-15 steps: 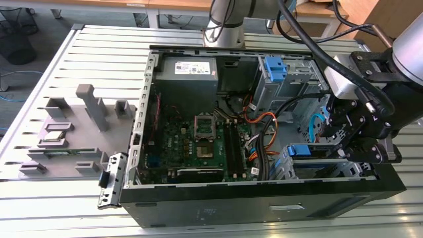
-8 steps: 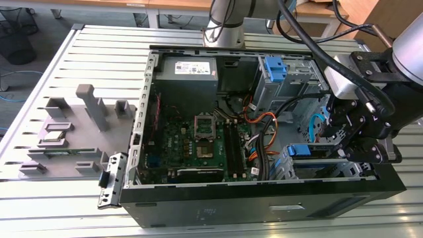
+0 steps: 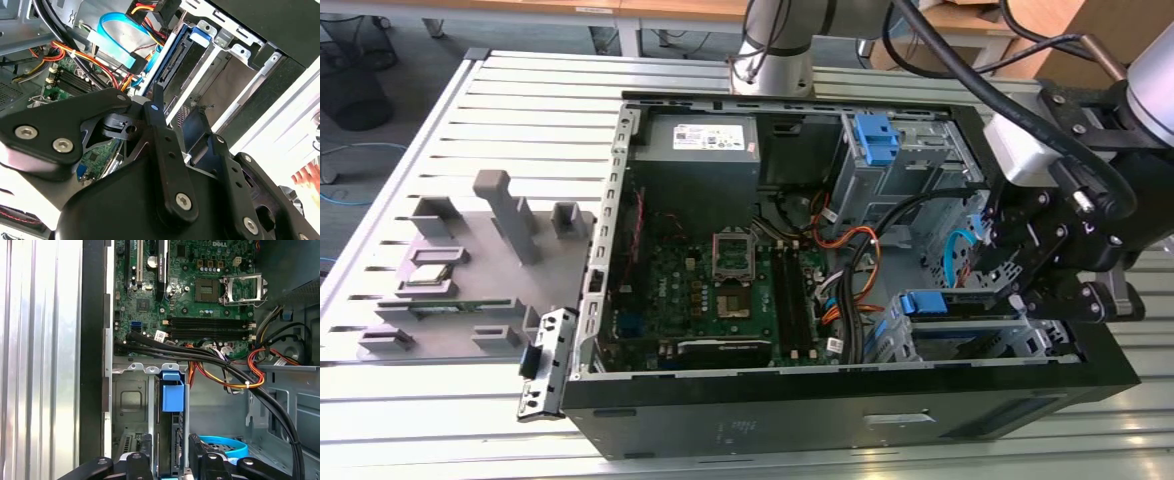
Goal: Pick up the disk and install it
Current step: 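Insert the first disk wire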
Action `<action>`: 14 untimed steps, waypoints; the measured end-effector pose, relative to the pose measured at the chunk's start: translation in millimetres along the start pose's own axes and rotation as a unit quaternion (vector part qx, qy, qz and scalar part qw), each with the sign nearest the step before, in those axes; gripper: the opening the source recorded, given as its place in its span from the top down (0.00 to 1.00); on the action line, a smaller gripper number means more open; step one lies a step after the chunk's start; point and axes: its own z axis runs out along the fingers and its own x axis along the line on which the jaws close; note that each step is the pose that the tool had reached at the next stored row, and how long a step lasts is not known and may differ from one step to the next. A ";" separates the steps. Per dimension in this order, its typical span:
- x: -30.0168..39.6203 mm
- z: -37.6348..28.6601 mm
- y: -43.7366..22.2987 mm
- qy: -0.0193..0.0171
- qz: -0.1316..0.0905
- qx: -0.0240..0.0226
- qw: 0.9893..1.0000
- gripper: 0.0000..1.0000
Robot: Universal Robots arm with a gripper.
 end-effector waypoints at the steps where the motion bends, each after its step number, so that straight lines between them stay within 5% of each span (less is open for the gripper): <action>1: -0.1 -1.2 0.0 0.000 0.000 0.000 1.000 0.57; 9: -1.2 -6.8 0.1 0.000 0.000 0.000 1.000 0.57; 14: -8.9 -6.3 0.0 0.000 0.000 0.000 1.000 0.57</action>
